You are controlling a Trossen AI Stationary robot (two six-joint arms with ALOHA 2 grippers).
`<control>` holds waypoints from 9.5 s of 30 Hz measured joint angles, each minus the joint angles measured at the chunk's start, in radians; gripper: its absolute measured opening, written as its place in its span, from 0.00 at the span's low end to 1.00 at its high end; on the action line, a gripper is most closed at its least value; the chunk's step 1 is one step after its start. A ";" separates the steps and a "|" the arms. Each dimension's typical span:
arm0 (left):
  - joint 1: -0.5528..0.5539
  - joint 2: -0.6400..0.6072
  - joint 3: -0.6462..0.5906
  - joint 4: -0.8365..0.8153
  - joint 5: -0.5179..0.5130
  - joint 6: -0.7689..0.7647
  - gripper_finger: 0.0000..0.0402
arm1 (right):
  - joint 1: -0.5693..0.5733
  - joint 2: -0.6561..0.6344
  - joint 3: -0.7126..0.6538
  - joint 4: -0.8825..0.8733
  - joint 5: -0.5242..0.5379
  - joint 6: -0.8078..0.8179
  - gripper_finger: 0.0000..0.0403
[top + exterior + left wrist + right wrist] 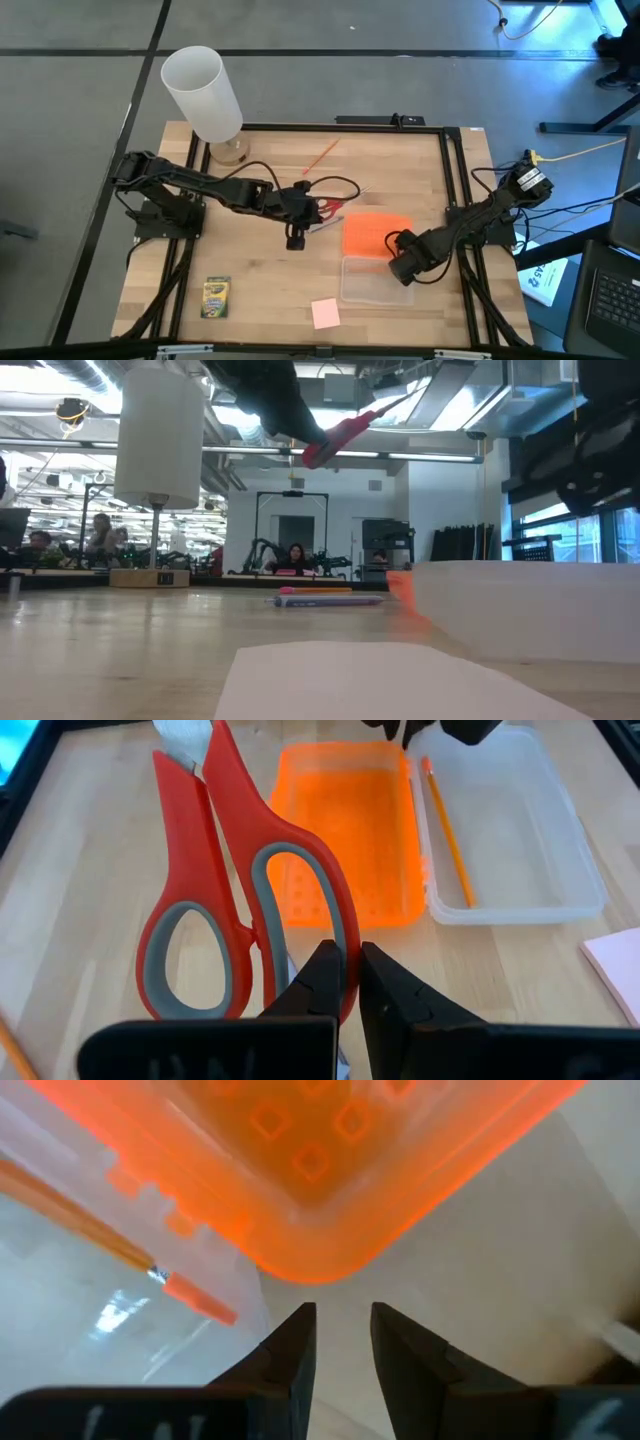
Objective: Pack school essentials
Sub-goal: Put the red scissors into the orange supply box, then put the yellow box of crayons into the orange supply box
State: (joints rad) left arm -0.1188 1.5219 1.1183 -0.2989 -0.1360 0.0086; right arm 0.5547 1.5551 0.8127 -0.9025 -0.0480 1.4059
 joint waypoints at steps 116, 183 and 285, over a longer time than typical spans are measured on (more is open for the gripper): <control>-0.246 0.583 0.446 -0.158 0.136 -0.263 0.02 | 0.143 -0.116 0.704 -0.665 0.638 -0.338 0.25; -0.202 0.632 0.446 -0.160 0.188 -0.290 0.06 | 0.144 -0.117 0.703 -0.660 0.582 -0.341 0.25; -0.882 0.083 0.268 -1.082 0.079 -2.250 0.21 | -0.078 -0.057 0.703 0.211 0.231 -1.363 0.25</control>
State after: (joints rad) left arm -1.0008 1.6051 1.3865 -1.3813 -0.0573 -2.2414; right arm 0.4763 1.4979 1.5158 -0.6916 0.1827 0.0427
